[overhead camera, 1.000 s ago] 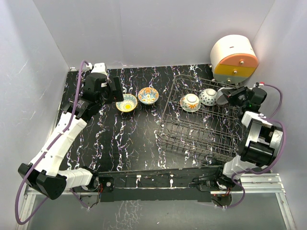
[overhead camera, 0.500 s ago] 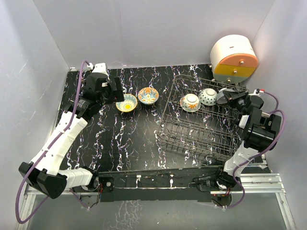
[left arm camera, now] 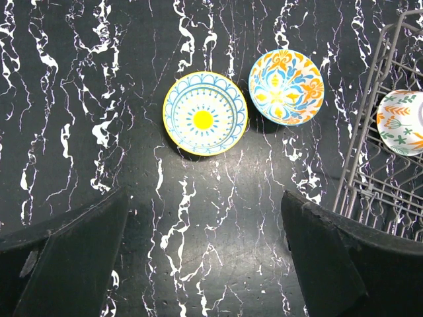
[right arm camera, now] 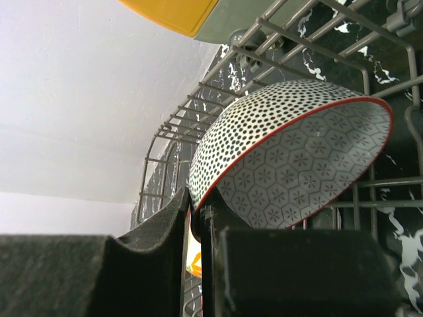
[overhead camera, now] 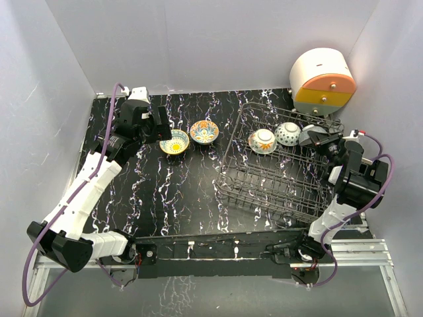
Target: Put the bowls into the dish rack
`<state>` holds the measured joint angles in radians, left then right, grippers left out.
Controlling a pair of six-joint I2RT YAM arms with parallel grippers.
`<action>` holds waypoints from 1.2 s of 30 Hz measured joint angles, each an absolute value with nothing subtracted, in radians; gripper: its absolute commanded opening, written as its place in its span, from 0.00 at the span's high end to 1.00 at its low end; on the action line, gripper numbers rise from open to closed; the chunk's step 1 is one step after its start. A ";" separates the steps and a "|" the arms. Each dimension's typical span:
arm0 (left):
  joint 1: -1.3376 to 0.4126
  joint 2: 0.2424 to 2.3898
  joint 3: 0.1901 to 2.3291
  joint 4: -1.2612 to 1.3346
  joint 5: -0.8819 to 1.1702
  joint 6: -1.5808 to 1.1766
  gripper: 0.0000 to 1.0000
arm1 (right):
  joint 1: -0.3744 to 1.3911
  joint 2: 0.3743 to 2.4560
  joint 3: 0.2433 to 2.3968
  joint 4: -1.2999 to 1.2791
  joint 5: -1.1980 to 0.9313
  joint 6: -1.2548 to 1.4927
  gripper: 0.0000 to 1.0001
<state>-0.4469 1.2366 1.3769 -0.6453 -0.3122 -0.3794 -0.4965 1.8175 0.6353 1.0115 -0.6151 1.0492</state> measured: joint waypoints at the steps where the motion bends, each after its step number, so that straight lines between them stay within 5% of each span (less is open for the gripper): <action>1: -0.447 1.237 1.377 -0.645 -0.311 -0.382 0.03 | -0.500 1.806 0.624 1.005 -0.615 1.046 0.90; 21: -0.447 1.233 1.374 -0.646 -0.291 -0.418 0.03 | -0.546 1.468 0.512 0.570 -0.532 0.889 0.92; 36: -0.447 1.208 1.354 -0.652 -0.284 -0.424 0.03 | -0.562 1.572 0.467 0.845 -0.588 1.013 0.92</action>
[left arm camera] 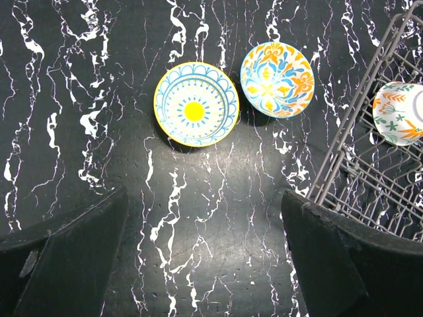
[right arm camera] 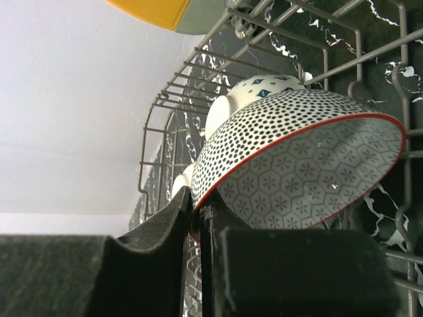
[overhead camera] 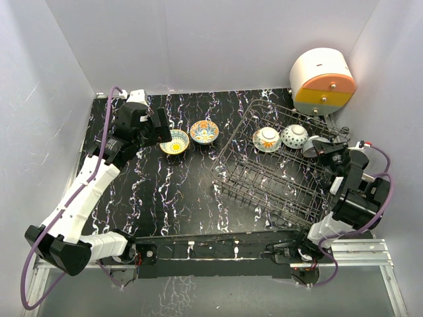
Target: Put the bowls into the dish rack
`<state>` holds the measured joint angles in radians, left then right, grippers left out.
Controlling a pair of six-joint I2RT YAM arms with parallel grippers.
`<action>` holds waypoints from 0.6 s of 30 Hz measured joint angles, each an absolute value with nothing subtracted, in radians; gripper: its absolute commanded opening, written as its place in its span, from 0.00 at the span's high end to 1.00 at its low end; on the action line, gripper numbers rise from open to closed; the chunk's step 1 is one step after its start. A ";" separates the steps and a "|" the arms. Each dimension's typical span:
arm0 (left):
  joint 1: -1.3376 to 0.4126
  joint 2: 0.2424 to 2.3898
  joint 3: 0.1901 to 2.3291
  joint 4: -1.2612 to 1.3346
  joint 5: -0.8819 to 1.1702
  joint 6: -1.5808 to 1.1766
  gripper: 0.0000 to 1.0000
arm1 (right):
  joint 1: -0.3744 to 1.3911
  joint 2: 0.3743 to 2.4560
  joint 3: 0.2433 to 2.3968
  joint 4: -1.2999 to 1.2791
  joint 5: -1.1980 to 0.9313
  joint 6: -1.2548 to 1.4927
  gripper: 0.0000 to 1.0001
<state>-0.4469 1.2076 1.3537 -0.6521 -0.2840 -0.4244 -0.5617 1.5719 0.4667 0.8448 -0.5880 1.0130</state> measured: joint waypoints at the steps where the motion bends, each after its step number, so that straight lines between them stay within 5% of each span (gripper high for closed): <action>1: -0.447 1.207 1.352 -0.652 -0.284 -0.424 0.03 | -0.563 1.588 0.469 0.871 -0.590 1.030 0.92; 18: -0.447 1.206 1.343 -0.651 -0.284 -0.426 0.03 | -0.565 1.745 0.544 1.107 -0.537 1.159 0.92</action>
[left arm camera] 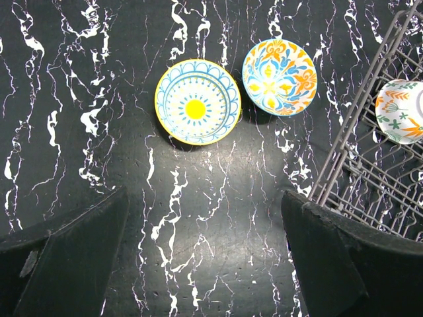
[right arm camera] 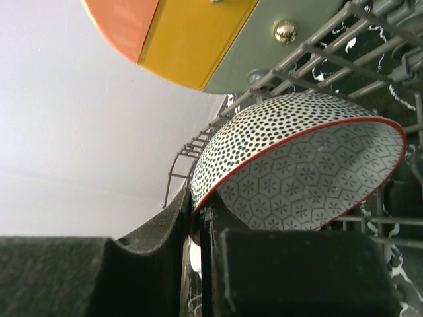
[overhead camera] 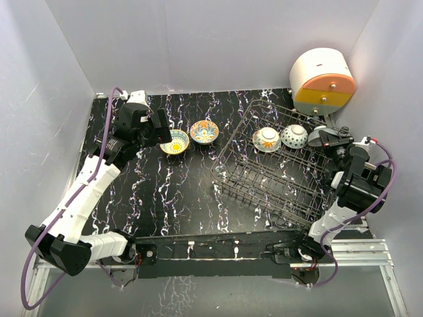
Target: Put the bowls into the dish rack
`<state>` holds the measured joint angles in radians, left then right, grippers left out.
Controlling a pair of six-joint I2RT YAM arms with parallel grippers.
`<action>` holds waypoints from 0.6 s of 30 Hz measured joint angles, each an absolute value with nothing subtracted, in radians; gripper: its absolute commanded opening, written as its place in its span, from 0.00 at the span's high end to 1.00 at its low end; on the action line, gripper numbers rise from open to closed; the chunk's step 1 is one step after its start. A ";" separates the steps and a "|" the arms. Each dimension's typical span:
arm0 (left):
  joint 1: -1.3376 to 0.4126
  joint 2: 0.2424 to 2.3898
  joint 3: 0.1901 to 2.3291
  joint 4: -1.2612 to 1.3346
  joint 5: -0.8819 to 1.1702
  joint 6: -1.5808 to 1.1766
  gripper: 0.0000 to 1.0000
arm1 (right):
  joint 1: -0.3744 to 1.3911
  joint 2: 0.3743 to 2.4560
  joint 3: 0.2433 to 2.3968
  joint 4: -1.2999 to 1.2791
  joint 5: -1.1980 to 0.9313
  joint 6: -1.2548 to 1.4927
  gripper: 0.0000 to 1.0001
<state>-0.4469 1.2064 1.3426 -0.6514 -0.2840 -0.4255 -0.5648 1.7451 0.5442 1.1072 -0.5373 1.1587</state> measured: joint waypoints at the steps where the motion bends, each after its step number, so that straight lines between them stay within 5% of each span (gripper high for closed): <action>1: -0.447 1.206 1.343 -0.652 -0.284 -0.424 0.03 | -0.565 1.757 0.553 1.118 -0.533 1.159 0.92; 18: -0.447 1.213 1.343 -0.651 -0.284 -0.423 0.03 | -0.562 1.818 0.527 1.171 -0.529 1.124 0.84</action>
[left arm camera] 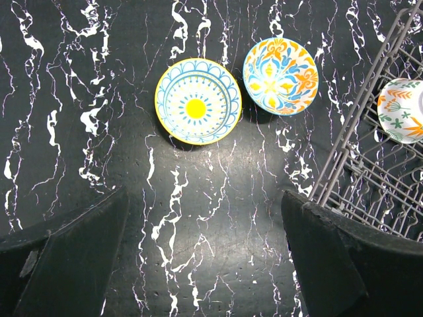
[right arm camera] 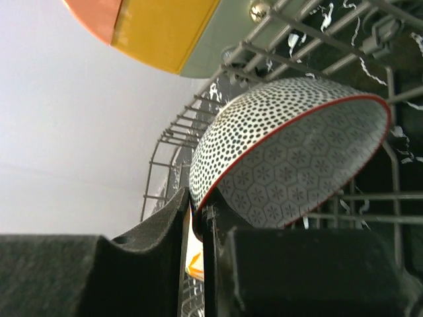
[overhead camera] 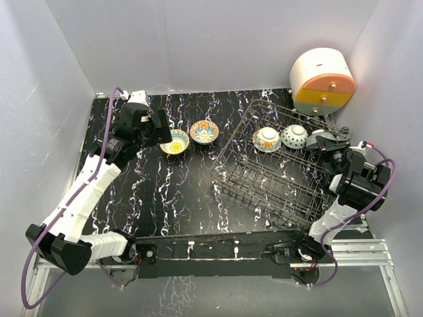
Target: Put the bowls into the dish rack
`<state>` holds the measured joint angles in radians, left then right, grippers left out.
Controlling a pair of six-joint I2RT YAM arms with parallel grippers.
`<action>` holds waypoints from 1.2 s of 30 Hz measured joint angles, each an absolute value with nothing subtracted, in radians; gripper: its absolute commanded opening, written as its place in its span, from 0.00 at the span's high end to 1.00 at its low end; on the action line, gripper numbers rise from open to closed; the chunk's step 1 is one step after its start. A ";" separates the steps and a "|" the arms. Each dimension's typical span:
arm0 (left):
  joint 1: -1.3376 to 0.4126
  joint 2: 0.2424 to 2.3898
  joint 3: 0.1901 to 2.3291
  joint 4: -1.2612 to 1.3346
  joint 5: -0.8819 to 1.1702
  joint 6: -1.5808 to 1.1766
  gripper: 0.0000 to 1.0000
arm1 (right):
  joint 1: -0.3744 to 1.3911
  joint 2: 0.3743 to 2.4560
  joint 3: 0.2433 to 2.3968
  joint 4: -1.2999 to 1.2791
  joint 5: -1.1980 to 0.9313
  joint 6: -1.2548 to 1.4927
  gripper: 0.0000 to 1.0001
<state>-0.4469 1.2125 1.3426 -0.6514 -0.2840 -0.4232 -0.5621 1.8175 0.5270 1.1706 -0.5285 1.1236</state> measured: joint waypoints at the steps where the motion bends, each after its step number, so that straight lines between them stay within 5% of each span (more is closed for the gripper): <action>1: -0.447 1.213 1.343 -0.651 -0.284 -0.423 0.03 | -0.562 1.802 0.512 1.160 -0.526 1.113 0.84; 15: -0.447 1.212 1.320 -0.645 -0.284 -0.424 0.03 | -0.569 1.610 0.340 0.976 -0.506 1.023 0.68; 21: -0.447 1.201 1.309 -0.644 -0.284 -0.424 0.03 | -0.558 1.534 0.336 0.863 -0.508 1.004 0.51; 36: -0.447 1.179 1.294 -0.636 -0.284 -0.427 0.03 | -0.562 1.339 0.455 0.209 -0.348 0.967 0.27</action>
